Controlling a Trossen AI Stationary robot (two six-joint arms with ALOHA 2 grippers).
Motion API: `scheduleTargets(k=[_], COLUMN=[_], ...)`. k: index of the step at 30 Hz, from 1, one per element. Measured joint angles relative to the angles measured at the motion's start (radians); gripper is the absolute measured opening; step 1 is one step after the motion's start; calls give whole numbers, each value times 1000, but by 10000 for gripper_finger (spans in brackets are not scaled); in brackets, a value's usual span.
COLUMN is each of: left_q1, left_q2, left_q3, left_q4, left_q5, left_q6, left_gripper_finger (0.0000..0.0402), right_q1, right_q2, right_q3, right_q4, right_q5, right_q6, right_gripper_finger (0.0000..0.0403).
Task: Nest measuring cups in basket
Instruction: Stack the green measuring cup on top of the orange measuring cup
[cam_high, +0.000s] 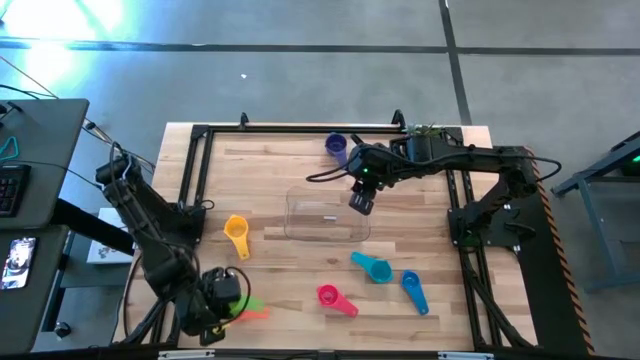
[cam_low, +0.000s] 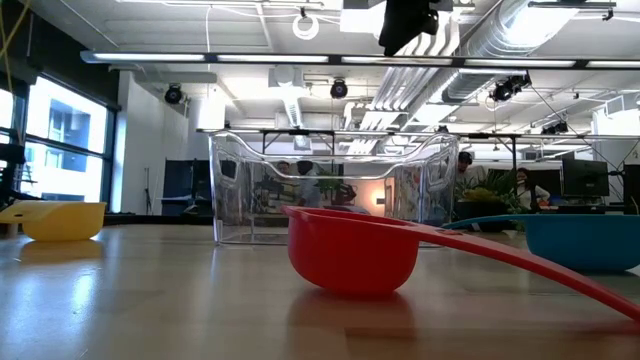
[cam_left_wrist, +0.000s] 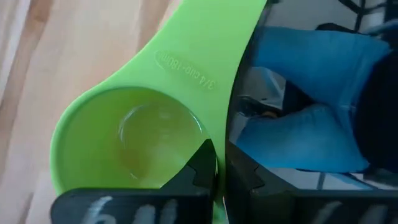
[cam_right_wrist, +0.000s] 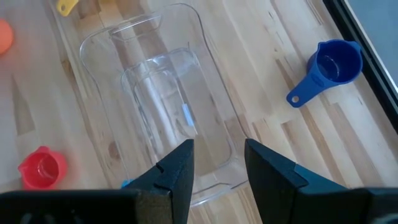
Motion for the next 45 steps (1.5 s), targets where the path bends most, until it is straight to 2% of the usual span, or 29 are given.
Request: scheduleTargets(k=[4, 7, 23, 35, 45], left_q1=[0, -2, -4, -26, -32], left_q2=[51, 98, 275, 285, 302], left_q3=[126, 170, 173, 170, 169], left_q4=[-132, -205, -204, -203, -199], left_q5=[-3, -2, 4, -8, -29], left_q6=[18, 17, 19, -67, -80], left_gripper_finger=[4, 4, 7, 7, 7], right_q1=[0, 0, 0, 0, 0], right_q2=[0, 0, 1, 1, 1], right_q3=[0, 0, 0, 0, 0], right_q4=[10, 10, 11, 10, 10], right_q5=[0, 0, 0, -1, -3], right_q6=[0, 0, 0, 0, 0], right_gripper_finger=[135, 135, 135, 135, 135])
